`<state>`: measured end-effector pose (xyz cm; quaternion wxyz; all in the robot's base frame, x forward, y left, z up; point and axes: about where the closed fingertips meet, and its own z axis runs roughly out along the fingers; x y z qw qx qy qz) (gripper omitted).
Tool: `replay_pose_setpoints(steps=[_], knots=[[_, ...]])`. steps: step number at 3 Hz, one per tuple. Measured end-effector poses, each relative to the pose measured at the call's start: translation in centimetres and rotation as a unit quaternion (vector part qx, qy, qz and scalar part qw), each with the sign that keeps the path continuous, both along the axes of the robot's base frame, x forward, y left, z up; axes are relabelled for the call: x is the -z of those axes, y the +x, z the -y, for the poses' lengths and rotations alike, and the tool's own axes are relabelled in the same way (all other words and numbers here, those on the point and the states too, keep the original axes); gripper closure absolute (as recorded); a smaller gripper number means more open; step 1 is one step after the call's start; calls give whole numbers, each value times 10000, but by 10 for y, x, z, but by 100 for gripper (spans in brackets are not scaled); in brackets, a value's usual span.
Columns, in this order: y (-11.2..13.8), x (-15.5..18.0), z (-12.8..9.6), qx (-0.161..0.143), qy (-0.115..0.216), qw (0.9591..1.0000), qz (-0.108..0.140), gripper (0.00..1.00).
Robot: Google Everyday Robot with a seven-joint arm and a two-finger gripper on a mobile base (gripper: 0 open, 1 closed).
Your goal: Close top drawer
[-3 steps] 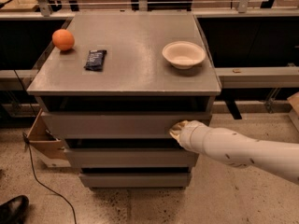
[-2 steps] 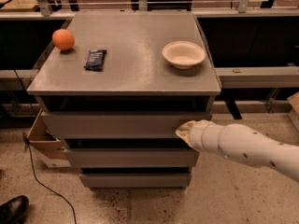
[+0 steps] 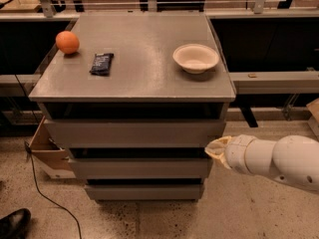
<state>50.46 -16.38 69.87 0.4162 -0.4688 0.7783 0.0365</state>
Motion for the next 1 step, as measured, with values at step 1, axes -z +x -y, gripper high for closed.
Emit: replay_pose_setpoints(steps=[1], knots=[[-3, 0, 3, 13, -3, 10000, -22, 81]])
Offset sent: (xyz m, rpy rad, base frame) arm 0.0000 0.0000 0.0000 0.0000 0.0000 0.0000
